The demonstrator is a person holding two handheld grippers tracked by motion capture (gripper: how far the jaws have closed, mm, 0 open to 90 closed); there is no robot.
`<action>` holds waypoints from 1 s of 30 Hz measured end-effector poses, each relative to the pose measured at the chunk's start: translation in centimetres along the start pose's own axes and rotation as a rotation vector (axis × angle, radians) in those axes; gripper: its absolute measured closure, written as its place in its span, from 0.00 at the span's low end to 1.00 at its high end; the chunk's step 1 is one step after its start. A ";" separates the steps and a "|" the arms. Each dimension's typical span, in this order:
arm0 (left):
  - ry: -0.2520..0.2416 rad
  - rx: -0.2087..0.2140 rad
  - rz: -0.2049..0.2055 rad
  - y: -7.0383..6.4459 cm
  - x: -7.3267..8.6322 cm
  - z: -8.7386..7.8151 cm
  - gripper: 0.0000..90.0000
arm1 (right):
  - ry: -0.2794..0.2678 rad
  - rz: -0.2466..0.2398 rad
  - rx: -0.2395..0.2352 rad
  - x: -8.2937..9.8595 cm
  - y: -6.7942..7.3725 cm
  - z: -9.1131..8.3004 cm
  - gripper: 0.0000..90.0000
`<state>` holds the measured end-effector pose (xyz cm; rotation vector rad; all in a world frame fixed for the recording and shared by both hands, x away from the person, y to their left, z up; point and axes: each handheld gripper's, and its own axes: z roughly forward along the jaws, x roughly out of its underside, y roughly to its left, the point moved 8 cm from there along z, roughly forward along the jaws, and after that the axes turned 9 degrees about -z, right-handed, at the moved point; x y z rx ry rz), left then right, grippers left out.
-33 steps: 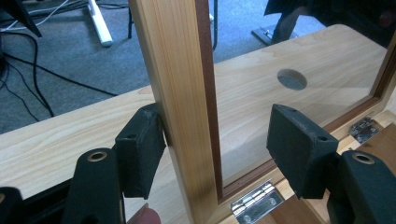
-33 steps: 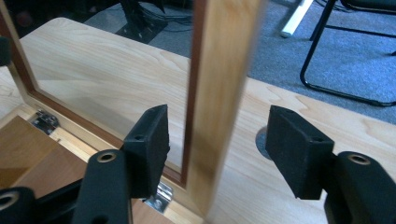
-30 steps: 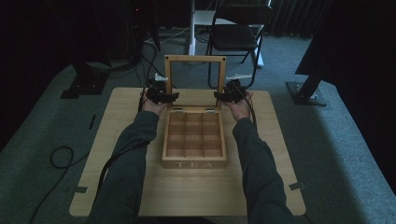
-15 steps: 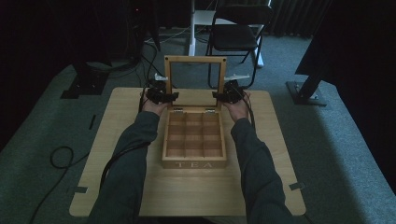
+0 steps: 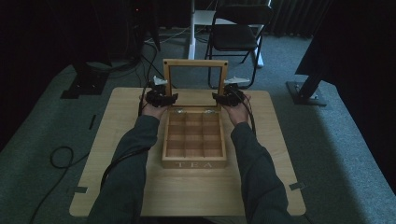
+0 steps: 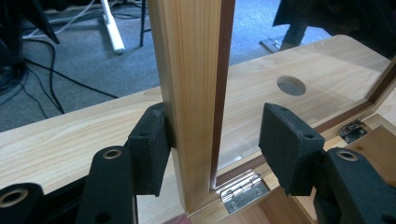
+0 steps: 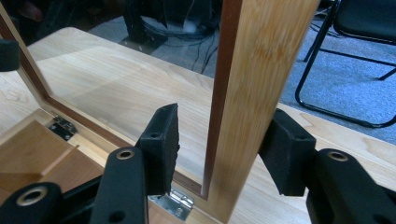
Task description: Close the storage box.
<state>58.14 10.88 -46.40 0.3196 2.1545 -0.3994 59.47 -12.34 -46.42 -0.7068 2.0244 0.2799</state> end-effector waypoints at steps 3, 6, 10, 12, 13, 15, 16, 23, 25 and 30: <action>-0.011 -0.008 0.006 -0.1 0.2 -0.3 0.51 | -0.018 0.000 0.012 0.1 0.3 -0.3 0.53; -0.012 -0.011 0.004 -0.2 0.2 -0.5 0.52 | -0.027 -0.001 0.011 0.2 0.5 -0.6 0.53; -0.015 -0.018 0.005 -0.3 0.4 -0.9 0.54 | -0.036 -0.018 0.012 0.3 0.8 -1.0 0.53; -0.020 -0.014 0.001 -0.3 0.4 -1.0 0.55 | -0.043 -0.020 0.012 0.4 0.9 -1.2 0.53; -0.019 -0.010 0.003 -0.3 0.4 -1.1 0.55 | -0.045 -0.018 0.009 0.5 0.9 -1.2 0.53; -0.020 -0.002 0.002 -0.3 0.5 -1.3 0.55 | -0.049 -0.018 0.008 0.6 0.9 -1.4 0.55; -0.020 -0.002 0.002 -0.3 0.5 -1.3 0.55 | -0.053 -0.018 0.011 0.6 0.9 -1.6 0.55; -0.038 0.012 -0.025 -0.3 0.5 -1.3 0.55 | -0.099 -0.004 0.005 0.7 0.7 -3.0 0.61; -0.042 0.014 -0.035 -0.3 0.5 -1.3 0.55 | -0.104 -0.016 0.010 0.7 0.6 -3.4 0.61; -0.042 0.008 -0.027 -0.3 0.5 -1.4 0.55 | -0.103 -0.025 0.022 1.0 0.1 -4.0 0.66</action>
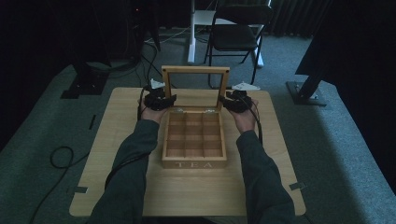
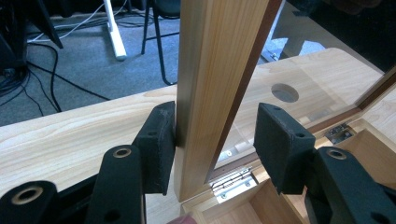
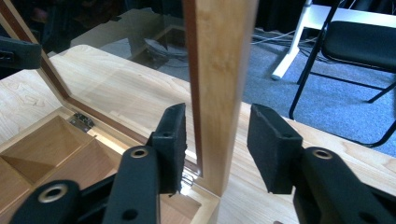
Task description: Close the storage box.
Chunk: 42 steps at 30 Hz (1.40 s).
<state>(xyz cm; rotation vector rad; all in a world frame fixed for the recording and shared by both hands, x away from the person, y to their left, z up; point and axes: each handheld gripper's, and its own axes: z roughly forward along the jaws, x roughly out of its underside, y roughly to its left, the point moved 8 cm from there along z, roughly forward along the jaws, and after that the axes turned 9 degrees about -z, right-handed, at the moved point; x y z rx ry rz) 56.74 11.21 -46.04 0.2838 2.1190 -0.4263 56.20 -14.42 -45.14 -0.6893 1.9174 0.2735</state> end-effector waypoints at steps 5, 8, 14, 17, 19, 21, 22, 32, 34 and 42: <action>-0.001 0.004 0.003 -0.1 0.1 -0.2 0.55 | -0.001 -0.003 -0.010 0.3 -0.1 -0.3 0.76; -0.001 0.013 0.011 -0.1 0.2 -0.4 0.55 | -0.003 -0.010 -0.018 0.2 0.1 -0.4 0.79; -0.012 0.030 0.014 -0.1 0.4 -0.7 0.55 | -0.012 -0.029 -0.011 0.2 0.3 -0.8 0.81; -0.026 0.046 0.014 0.0 0.2 -1.2 0.55 | -0.021 -0.038 -0.007 0.2 0.3 -1.0 0.82; -0.032 0.048 0.031 -0.1 0.1 -1.6 0.56 | -0.022 -0.034 -0.006 0.2 0.3 -1.1 0.83; -0.037 0.042 0.053 -0.1 -0.1 -1.9 0.58 | -0.025 -0.034 -0.004 0.1 0.3 -1.1 0.83; -0.040 0.038 0.059 -0.1 -0.2 -2.1 0.60 | -0.029 -0.031 -0.009 0.1 0.4 -1.2 0.83; -0.042 0.027 0.113 -0.1 -0.4 -3.3 0.72 | -0.033 -0.042 -0.008 0.1 0.6 -1.7 0.84; -0.038 0.024 0.129 -0.2 -0.4 -3.5 0.72 | -0.033 -0.048 -0.009 0.1 0.7 -1.8 0.84; -0.057 0.041 0.148 -0.4 -0.2 -4.5 0.69 | -0.033 -0.056 -0.011 0.3 0.9 -2.2 0.84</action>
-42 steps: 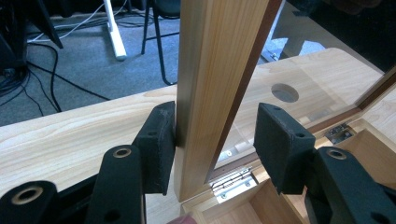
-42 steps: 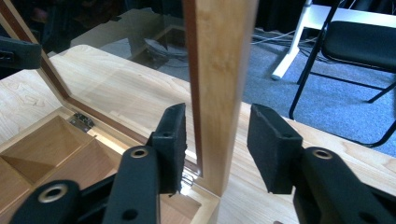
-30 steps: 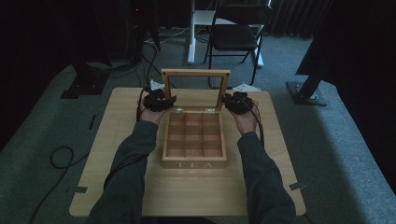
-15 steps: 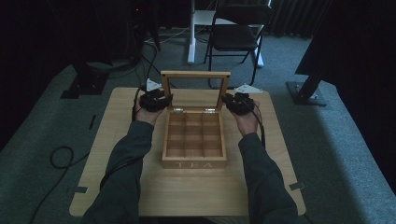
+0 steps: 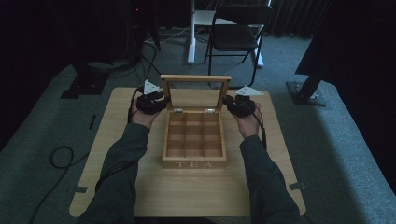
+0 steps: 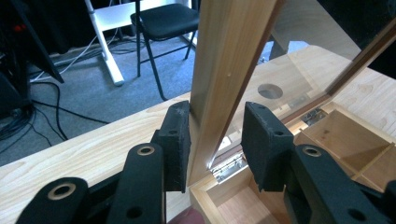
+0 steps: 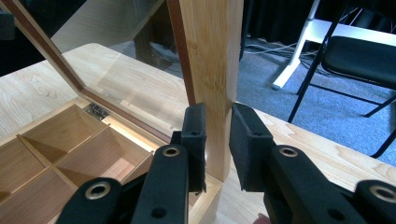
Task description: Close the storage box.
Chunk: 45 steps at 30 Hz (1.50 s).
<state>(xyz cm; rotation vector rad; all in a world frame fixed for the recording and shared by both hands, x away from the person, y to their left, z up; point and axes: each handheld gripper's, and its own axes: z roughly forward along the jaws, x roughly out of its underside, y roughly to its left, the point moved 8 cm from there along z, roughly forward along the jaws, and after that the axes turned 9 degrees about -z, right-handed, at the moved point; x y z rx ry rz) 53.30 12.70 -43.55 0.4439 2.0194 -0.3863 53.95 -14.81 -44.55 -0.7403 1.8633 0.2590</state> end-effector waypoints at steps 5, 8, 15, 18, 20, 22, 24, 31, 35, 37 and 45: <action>0.001 -0.003 0.004 0.1 0.1 -0.6 0.72 | 0.000 0.006 0.003 0.0 0.1 -0.1 0.84; 0.004 -0.025 0.016 0.1 0.1 -0.8 0.81 | 0.000 0.010 0.000 0.0 0.1 -0.1 0.83; 0.006 -0.037 0.042 0.1 0.2 -1.2 0.89 | 0.006 0.000 0.002 -0.1 0.3 -0.4 0.83; -0.004 -0.037 0.046 0.0 0.0 -1.5 0.89 | 0.013 -0.006 0.003 0.0 0.3 -0.5 0.85; -0.009 -0.038 0.049 -0.1 -0.1 -1.8 0.88 | 0.016 -0.001 -0.004 0.0 0.3 -0.6 0.87; -0.015 -0.038 0.052 -0.2 -0.2 -2.0 0.88 | 0.015 -0.002 -0.005 0.0 0.4 -0.8 0.87; -0.025 -0.032 0.048 -0.3 -0.2 -2.2 0.88 | 0.017 -0.006 -0.004 0.0 0.4 -0.9 0.86; -0.038 -0.031 0.052 -0.4 -0.3 -2.7 0.90 | 0.027 -0.019 -0.004 0.1 0.6 -1.0 0.86; -0.047 -0.021 0.055 -0.5 -0.4 -3.1 0.93 | 0.027 -0.023 -0.004 0.0 0.6 -1.1 0.86; -0.046 -0.026 0.060 -0.6 -0.4 -3.2 0.93 | 0.030 -0.023 -0.005 0.1 0.6 -1.1 0.86; -0.053 -0.023 0.063 -0.7 -0.2 -3.4 0.91 | 0.034 -0.039 0.000 0.0 0.8 -1.3 0.85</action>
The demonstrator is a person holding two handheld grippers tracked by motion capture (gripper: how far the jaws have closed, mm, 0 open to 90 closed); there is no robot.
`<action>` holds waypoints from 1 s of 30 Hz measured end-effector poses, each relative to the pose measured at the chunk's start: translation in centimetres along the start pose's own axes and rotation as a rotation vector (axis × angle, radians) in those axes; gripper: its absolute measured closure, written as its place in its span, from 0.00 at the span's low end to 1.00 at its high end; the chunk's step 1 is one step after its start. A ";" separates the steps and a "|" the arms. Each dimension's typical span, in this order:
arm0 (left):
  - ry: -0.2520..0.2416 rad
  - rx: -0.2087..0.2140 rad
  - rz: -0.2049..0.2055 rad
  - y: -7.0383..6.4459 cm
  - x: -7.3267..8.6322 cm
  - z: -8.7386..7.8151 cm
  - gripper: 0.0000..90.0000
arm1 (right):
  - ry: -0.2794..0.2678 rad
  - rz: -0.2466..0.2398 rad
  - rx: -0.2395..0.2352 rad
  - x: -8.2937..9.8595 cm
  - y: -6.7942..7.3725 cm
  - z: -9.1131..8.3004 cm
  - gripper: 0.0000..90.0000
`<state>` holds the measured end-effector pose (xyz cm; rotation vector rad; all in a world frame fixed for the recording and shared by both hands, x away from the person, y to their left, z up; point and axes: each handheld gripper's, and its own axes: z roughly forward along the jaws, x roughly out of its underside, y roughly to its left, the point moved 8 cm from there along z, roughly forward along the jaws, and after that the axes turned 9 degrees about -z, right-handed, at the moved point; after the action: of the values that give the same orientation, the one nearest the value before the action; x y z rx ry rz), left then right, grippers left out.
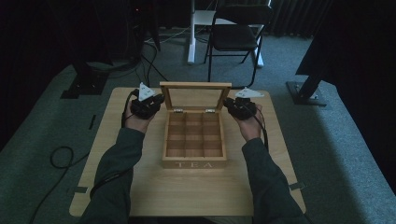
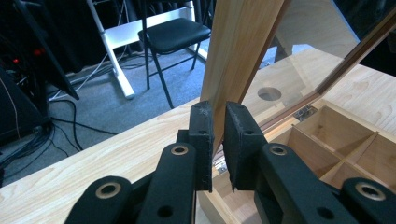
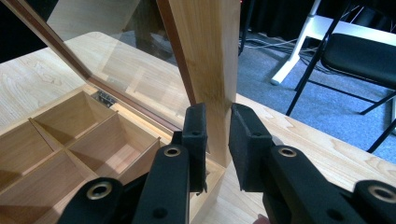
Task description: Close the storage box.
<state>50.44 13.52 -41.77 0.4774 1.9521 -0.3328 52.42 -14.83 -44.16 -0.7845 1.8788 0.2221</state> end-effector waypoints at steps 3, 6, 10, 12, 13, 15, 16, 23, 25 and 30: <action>-0.002 0.000 -0.002 0.0 0.1 0.0 0.90 | -0.007 -0.005 0.004 -0.1 0.1 -0.2 0.85; -0.003 0.001 0.000 -0.1 0.1 -0.1 0.90 | -0.012 -0.009 0.006 -0.2 0.1 -0.4 0.85; -0.001 0.005 0.004 -0.2 0.1 -0.3 0.89 | -0.016 -0.012 0.005 -0.3 0.2 -0.7 0.85; 0.001 0.007 0.006 -0.2 0.2 -0.3 0.89 | -0.016 -0.015 0.003 -0.3 0.2 -0.8 0.85; 0.002 0.007 0.006 -0.2 0.2 -0.3 0.89 | -0.017 -0.015 0.002 -0.4 0.3 -0.9 0.85; 0.004 0.009 0.005 -0.2 0.3 -0.4 0.89 | -0.019 -0.021 0.003 -0.4 0.3 -1.0 0.85; 0.003 0.011 0.005 -0.3 0.4 -0.4 0.89 | -0.020 -0.022 0.002 -0.4 0.3 -1.1 0.85; 0.008 0.015 0.007 -0.5 0.5 -0.5 0.86 | -0.021 -0.042 0.012 -0.4 0.6 -1.5 0.85; 0.009 0.018 -0.001 -0.5 0.6 -0.6 0.86 | -0.024 -0.043 0.013 -0.5 0.7 -1.7 0.85; 0.007 0.029 -0.012 -0.6 0.8 -0.8 0.86 | -0.022 -0.051 0.010 -0.5 0.8 -1.9 0.84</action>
<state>49.21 13.51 -42.10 0.4868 1.9603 -0.3683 50.61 -14.90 -43.03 -0.8187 1.8354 0.1881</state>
